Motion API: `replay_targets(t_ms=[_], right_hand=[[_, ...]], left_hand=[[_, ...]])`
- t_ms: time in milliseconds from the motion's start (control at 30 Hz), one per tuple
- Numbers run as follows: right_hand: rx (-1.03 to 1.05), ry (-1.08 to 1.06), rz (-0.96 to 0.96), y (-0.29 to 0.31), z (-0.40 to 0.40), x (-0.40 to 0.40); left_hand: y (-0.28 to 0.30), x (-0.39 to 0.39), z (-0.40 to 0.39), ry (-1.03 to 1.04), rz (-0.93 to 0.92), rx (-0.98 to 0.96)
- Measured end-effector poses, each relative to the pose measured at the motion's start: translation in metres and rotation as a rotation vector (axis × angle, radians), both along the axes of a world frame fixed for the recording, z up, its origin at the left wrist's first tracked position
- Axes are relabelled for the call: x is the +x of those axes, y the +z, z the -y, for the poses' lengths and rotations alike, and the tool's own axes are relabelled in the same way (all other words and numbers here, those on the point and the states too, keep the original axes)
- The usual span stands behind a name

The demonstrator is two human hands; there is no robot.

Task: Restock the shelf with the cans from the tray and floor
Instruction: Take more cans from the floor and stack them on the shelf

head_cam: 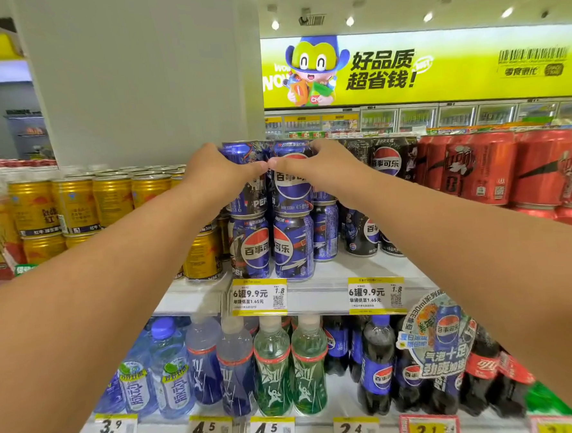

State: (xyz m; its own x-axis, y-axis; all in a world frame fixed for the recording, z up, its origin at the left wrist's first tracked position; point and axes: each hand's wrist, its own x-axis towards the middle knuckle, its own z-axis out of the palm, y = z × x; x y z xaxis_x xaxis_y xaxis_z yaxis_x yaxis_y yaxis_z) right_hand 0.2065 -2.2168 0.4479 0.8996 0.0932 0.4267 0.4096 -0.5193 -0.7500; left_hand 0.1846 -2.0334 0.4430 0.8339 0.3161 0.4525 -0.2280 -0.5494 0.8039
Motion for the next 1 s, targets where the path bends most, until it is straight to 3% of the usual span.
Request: replay_targets(t_ms=[300,633,867,1000], right_hand=[[-0.038,-0.010,-0.081,-0.012,0.005,-0.004],[-0.174,-0.030,-0.013,-0.041,0.050,-0.040],[-0.435,-0.074,0.298,-0.118,0.100,-0.085],[-0.660,-0.024,0.296,-0.157,0.111,-0.103]], left_hand=[[-0.013,-0.009,0.005,0.031,0.060,0.051],[-0.039,-0.046,0.013,0.140,0.061,0.012],[-0.098,-0.102,0.016,0.245,-0.008,0.326],[-0.131,-0.123,0.020,0.179,-0.127,0.593]])
